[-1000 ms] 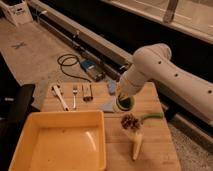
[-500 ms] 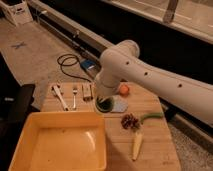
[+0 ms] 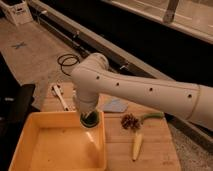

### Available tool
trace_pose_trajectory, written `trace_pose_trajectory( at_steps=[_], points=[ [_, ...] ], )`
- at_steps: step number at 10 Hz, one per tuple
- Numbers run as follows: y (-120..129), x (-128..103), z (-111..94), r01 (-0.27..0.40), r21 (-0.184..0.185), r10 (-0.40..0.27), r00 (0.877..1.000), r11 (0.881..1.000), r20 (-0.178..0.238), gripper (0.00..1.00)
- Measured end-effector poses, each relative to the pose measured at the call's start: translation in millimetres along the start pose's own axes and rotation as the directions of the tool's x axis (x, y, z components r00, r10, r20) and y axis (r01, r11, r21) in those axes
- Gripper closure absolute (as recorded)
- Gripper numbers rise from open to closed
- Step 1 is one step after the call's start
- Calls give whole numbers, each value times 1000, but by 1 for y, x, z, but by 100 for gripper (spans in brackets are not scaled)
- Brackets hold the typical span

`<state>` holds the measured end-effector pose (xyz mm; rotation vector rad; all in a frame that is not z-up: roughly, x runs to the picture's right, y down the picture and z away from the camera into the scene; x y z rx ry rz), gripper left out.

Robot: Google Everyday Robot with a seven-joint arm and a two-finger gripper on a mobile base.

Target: Stack cups into tray

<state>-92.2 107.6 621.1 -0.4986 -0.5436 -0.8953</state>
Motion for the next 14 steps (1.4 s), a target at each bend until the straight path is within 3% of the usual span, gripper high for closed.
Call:
trace_pose_trajectory(
  at_steps=[5,7,10,14],
  points=[
    [-1,-1,3,10,-3,-10,1000,1000,16,100],
    [-11,-11,26,44,-16,-43,997,999,70,100],
    [-18,-27,84,75,-59,-65,985,995,157,100],
    [-7,-22,129,36,-143,-7,981,989,195,100]
  ],
)
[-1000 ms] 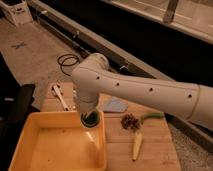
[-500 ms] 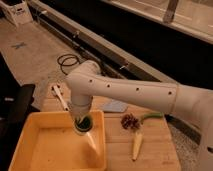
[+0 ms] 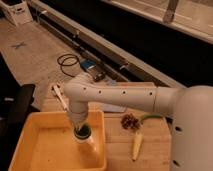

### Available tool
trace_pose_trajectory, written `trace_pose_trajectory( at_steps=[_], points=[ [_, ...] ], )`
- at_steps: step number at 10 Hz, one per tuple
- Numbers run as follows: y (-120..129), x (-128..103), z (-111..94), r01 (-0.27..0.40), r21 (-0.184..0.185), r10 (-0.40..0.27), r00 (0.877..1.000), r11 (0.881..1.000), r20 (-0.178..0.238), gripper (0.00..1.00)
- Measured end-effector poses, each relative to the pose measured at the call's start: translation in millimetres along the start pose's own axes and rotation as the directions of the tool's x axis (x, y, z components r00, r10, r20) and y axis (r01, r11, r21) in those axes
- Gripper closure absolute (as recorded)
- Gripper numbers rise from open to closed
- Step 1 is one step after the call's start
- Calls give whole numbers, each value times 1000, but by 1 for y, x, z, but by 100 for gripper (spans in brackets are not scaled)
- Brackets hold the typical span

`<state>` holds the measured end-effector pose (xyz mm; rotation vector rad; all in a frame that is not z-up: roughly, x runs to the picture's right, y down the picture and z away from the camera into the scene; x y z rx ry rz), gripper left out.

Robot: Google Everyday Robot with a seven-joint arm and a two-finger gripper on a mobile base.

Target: Stack cups into tray

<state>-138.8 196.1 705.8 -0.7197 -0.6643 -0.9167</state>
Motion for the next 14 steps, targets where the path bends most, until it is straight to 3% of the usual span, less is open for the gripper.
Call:
trace_pose_trajectory(
  at_steps=[2,4,8,14],
  points=[
    [7,7,12,-38,-15,38,999,999,13,86],
    [14,15,18,-75,-16,75,997,997,19,63],
    [16,18,23,-107,-21,107,994,994,3,27],
    [16,19,24,-107,-22,108,994,994,3,23]
  ],
)
